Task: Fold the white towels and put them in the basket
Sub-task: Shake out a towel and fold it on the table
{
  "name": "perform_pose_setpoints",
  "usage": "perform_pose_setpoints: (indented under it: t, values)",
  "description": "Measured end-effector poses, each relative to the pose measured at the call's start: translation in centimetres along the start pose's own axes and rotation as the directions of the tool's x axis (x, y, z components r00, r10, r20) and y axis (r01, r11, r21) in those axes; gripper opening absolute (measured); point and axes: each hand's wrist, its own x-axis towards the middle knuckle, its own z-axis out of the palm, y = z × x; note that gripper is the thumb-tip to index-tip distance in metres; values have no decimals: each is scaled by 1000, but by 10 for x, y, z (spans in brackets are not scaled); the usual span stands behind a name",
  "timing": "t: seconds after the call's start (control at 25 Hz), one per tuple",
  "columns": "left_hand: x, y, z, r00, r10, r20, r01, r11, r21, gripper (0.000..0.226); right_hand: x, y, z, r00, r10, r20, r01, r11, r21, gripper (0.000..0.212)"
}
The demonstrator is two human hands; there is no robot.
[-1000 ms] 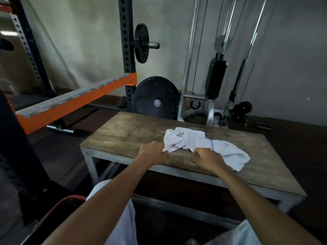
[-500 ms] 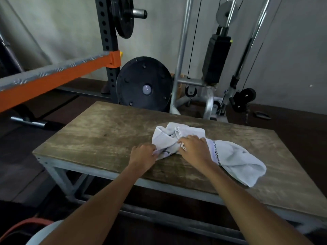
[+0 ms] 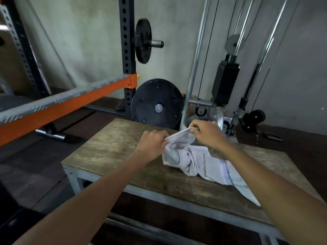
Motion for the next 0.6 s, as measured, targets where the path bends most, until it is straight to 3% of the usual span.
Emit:
perform_pose_setpoints:
  t: [0.16, 0.36, 0.52, 0.6]
  values:
    - [21, 17, -64, 995, 92, -47, -83, 983, 161, 30, -7, -24, -80, 997, -43, -61, 37, 996, -84, 14]
    - [28, 31, -123, 987, 104, -119, -91, 990, 110, 21, -31, -35, -118, 995, 24, -96, -3, 976, 217, 7]
    - [13, 34, -132, 997, 67, 34, -70, 994, 83, 8, -41, -45, -143, 982, 49, -184, 8, 955, 296, 12]
    - [4, 28, -127, 994, 14, 110, -28, 991, 133, 16, -44, -44, -154, 977, 55, -207, 6, 959, 284, 11]
